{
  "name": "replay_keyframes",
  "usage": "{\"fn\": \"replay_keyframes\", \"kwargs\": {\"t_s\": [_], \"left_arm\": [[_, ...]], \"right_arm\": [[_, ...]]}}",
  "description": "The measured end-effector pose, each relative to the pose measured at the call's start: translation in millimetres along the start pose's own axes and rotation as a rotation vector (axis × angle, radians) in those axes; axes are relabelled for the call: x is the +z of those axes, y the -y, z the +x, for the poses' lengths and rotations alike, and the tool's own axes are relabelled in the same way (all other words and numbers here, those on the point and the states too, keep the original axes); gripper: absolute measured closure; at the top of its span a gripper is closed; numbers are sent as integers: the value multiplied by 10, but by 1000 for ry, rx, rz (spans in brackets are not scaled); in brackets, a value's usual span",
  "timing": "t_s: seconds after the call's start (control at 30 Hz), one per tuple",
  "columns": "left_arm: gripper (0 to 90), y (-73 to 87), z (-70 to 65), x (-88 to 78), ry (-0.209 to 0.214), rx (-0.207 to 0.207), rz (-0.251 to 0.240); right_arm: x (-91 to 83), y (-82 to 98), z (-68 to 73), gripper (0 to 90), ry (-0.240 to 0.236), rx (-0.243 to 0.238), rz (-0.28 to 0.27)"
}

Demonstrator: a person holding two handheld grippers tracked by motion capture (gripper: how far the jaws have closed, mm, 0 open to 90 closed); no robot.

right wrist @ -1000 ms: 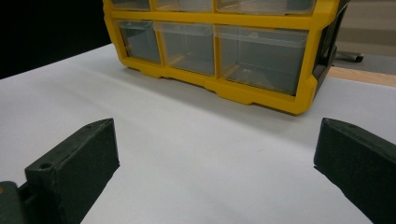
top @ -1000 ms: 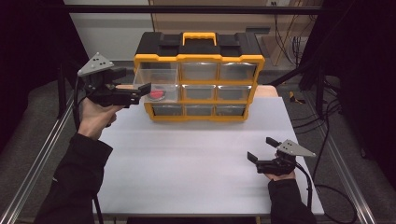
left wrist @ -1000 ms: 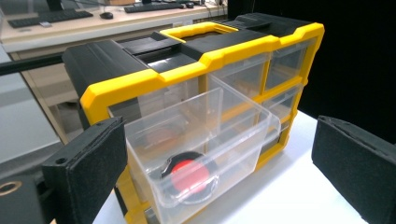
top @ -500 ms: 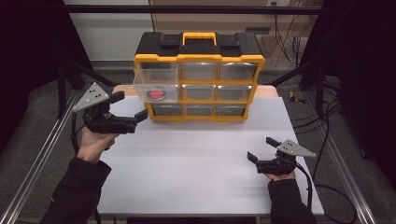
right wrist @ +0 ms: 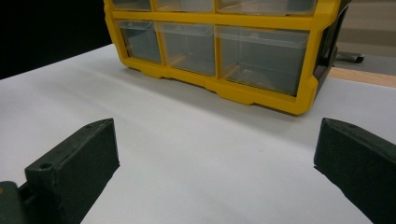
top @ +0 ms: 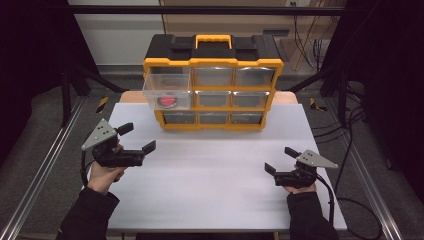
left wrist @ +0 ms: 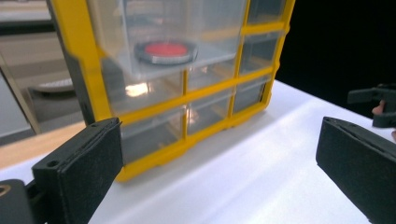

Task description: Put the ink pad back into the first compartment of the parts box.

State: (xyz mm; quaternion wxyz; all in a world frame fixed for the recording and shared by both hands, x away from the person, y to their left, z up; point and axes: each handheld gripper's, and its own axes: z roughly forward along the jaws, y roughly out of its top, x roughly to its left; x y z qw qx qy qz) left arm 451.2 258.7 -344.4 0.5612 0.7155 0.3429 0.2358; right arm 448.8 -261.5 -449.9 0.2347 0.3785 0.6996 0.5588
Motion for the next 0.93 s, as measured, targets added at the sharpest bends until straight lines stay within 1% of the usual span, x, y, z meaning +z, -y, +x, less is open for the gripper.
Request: {"fn": "replay_keyframes", "kwargs": {"t_s": [0.13,0.23,0.3,0.37,0.57,0.67,0.73,0.87,0.93], "left_arm": [[4,167,24,23,-6,-3,30],[4,288,34,28,-17,2,45],[4,370,46,29,-14,2,61],[4,454,54,17,-22,3,61],[4,696,122,-53,-34,-20,56],[5,790,162,-77,-34,-29,68],[5,837,184,-81,-46,-24,77],[5,907,220,-77,-56,-35,88],[5,940,234,-69,-66,-28,106]], "right_arm": [[-1,0,2,0,0,1,1],[-2,0,1,0,-2,0,0],[-3,-1,1,0,-3,0,-2],[-3,-1,0,0,-4,0,-1],[-1,2,2,0,-8,0,2],[3,4,3,0,-9,0,5],[7,6,2,0,-9,-4,4],[10,8,3,0,-10,-6,6],[12,9,4,0,-13,0,10]]}}
